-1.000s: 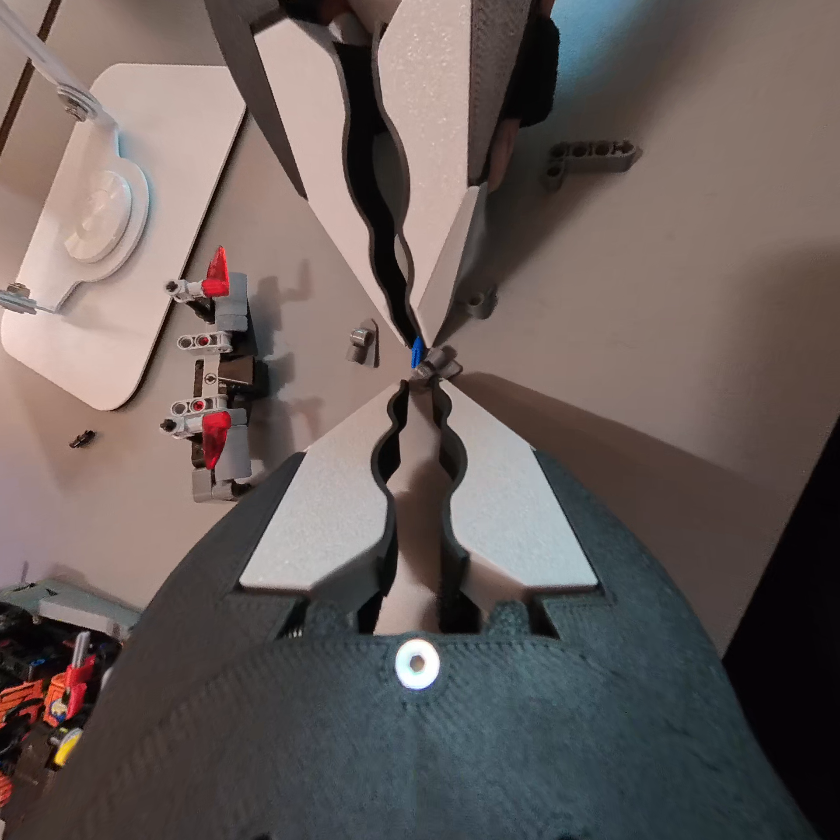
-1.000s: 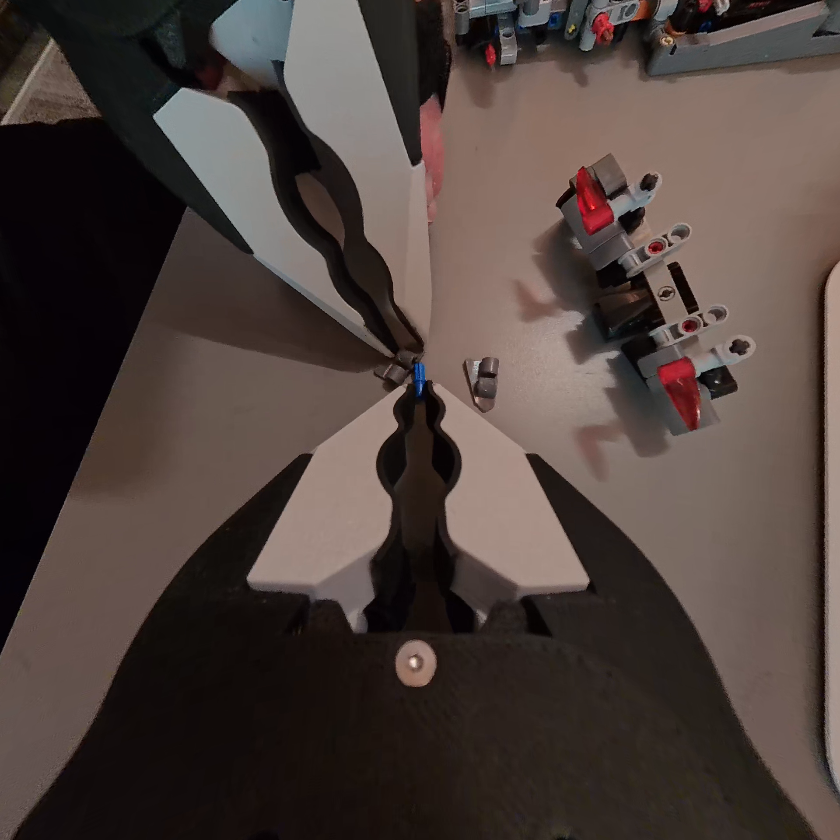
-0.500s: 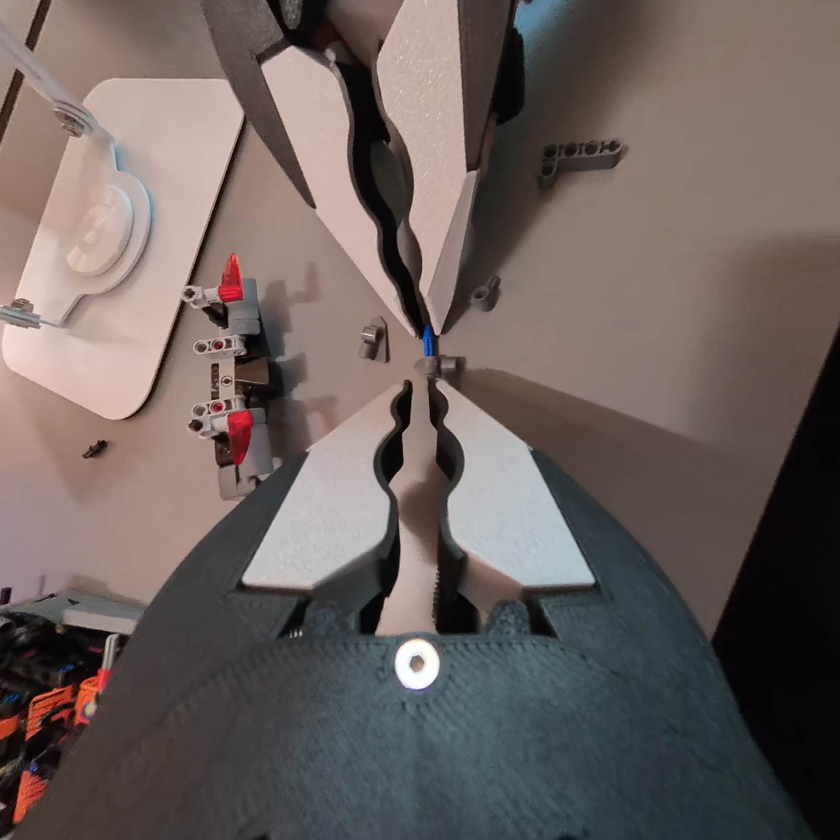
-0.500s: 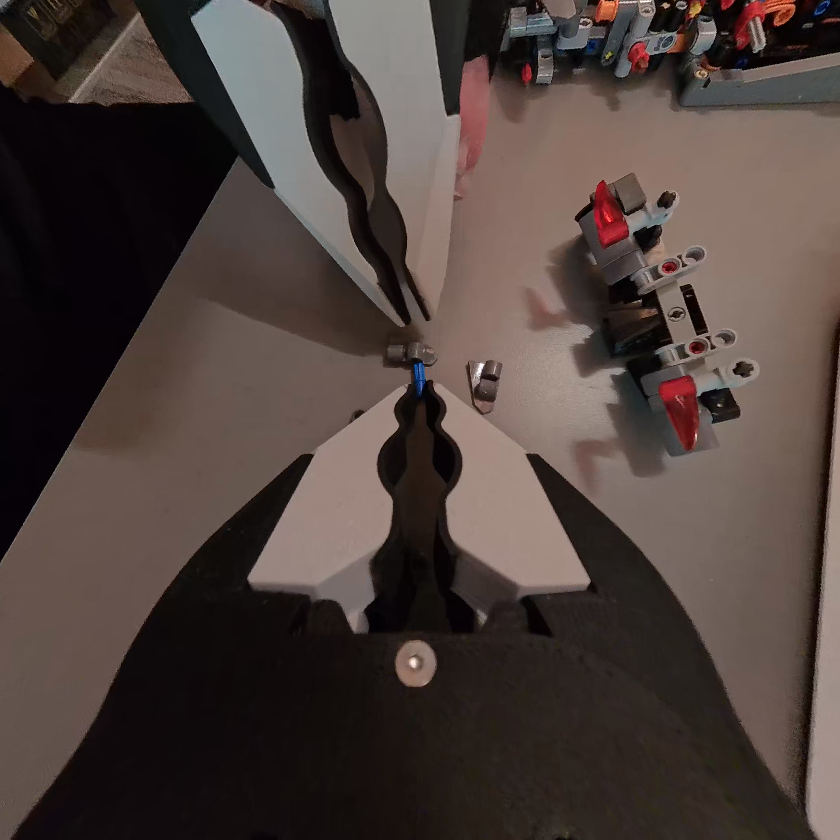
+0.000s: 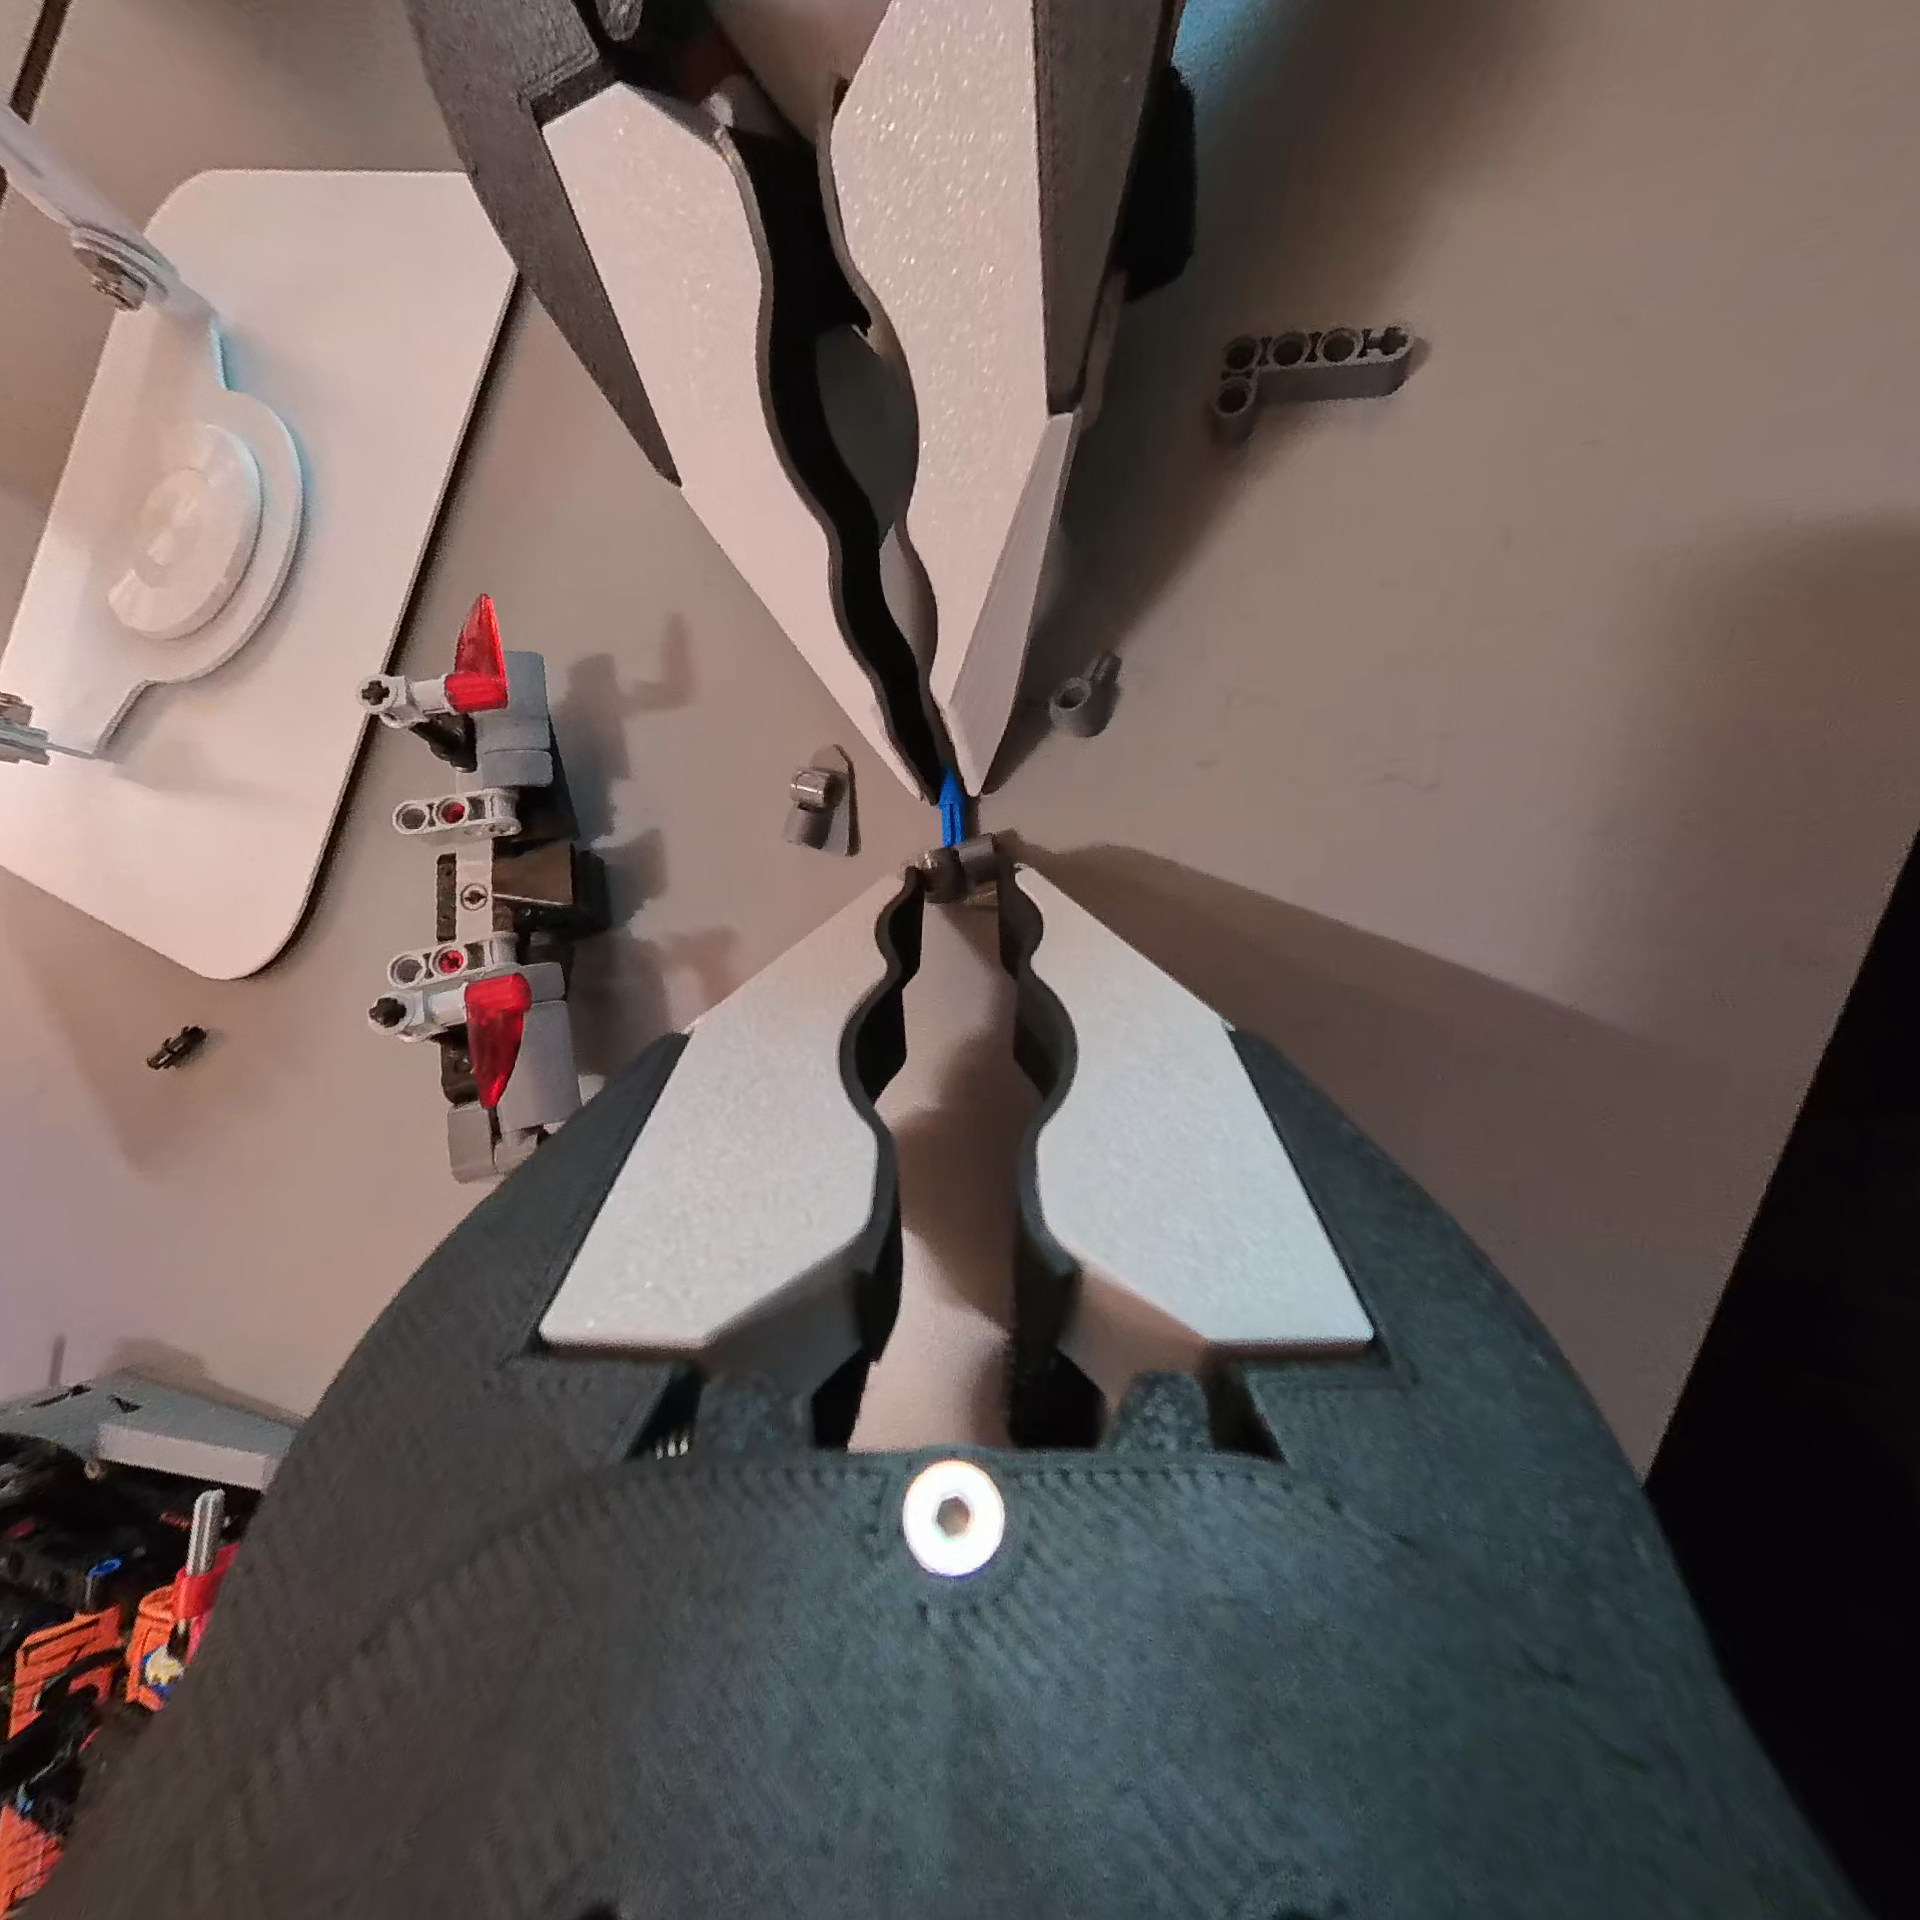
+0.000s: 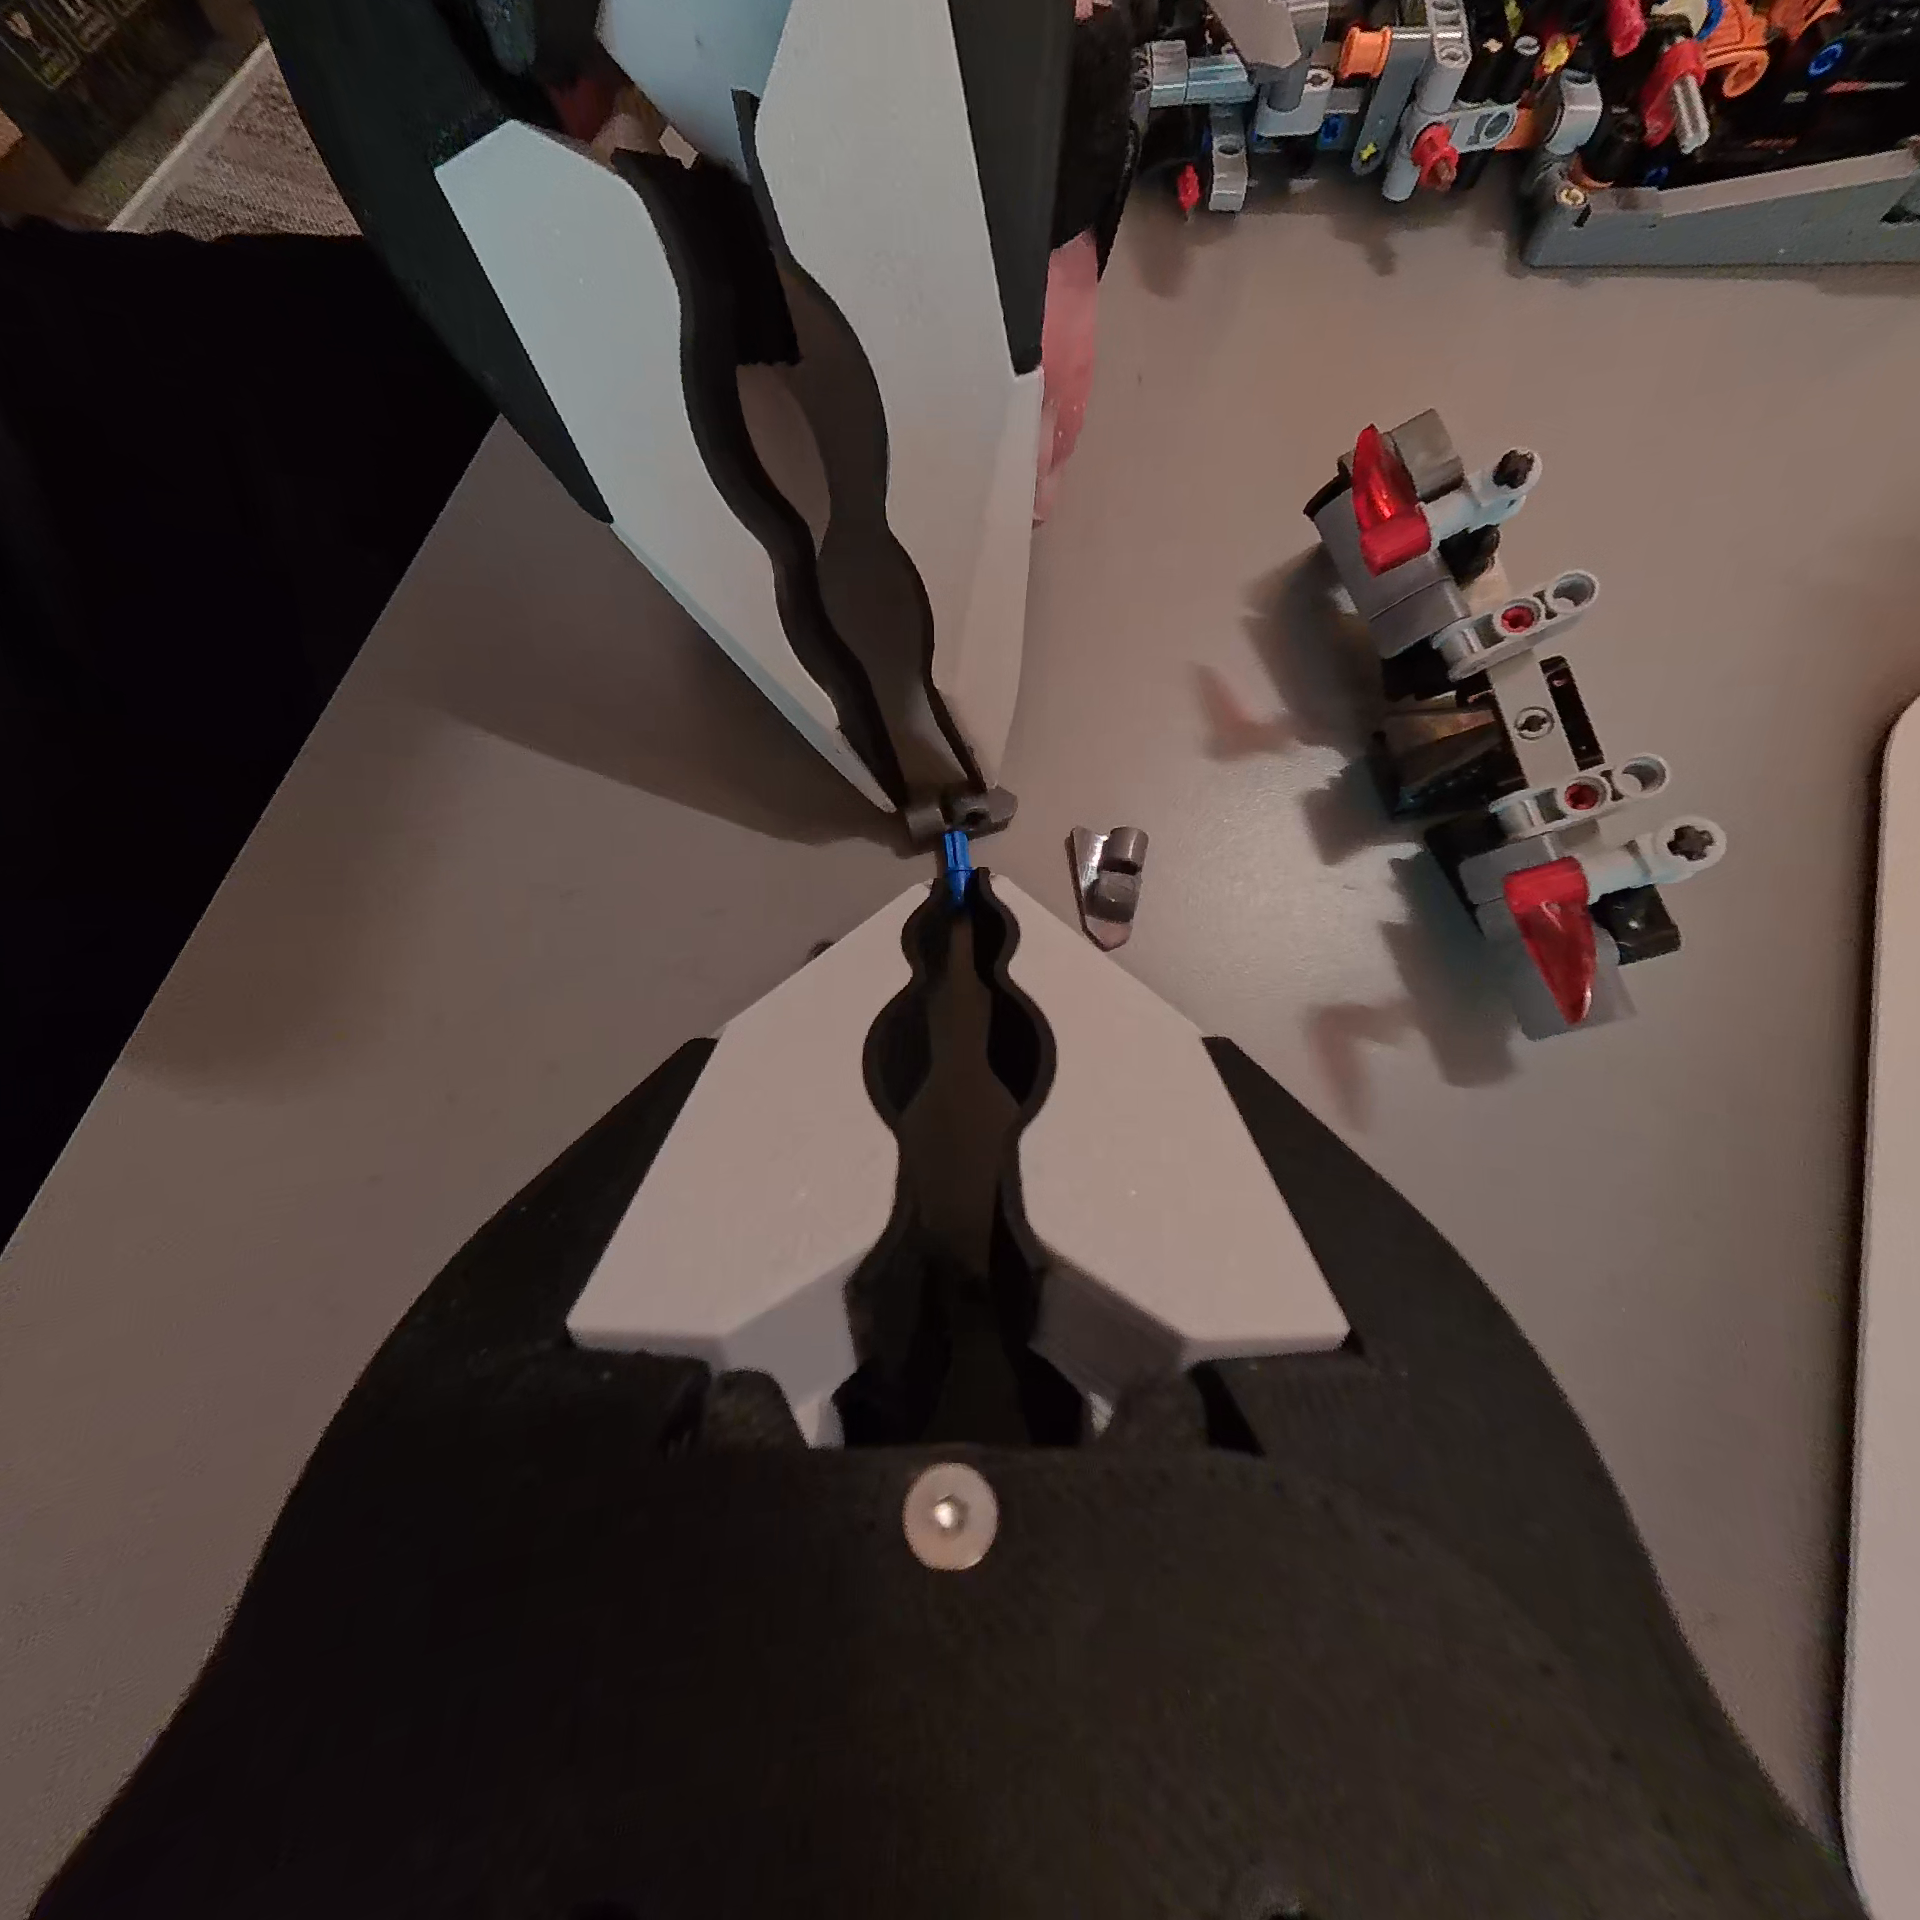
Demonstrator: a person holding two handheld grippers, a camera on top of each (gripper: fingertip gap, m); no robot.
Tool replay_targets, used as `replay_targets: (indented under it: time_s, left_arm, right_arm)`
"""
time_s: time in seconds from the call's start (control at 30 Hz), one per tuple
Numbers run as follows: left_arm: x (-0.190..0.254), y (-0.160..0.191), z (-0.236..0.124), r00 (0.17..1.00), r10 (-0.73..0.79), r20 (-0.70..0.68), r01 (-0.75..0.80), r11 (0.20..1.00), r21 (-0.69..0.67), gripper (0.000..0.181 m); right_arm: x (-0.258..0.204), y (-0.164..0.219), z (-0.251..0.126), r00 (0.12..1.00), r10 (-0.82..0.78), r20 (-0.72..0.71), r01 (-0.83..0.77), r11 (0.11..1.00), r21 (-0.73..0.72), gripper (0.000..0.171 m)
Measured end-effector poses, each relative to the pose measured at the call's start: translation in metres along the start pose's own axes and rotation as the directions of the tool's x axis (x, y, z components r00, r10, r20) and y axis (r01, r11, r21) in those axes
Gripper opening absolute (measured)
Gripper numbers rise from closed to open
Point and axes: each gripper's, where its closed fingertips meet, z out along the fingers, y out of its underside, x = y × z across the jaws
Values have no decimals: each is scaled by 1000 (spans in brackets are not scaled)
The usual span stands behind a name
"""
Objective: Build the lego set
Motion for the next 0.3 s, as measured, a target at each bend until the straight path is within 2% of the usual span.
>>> replay_targets:
  time_s: [0.03,0.3]
  left_arm:
    - [0,0,0,1000,0,1,0,1000,0,12]
    - [-1,0,1,1000,28,-14,-28,1000,-11,11]
  right_arm:
    - [0,0,0,1000,0,1,0,1000,3,0]
    - [4,-2,-3,1000,-20,-13,20,1000,11,1]
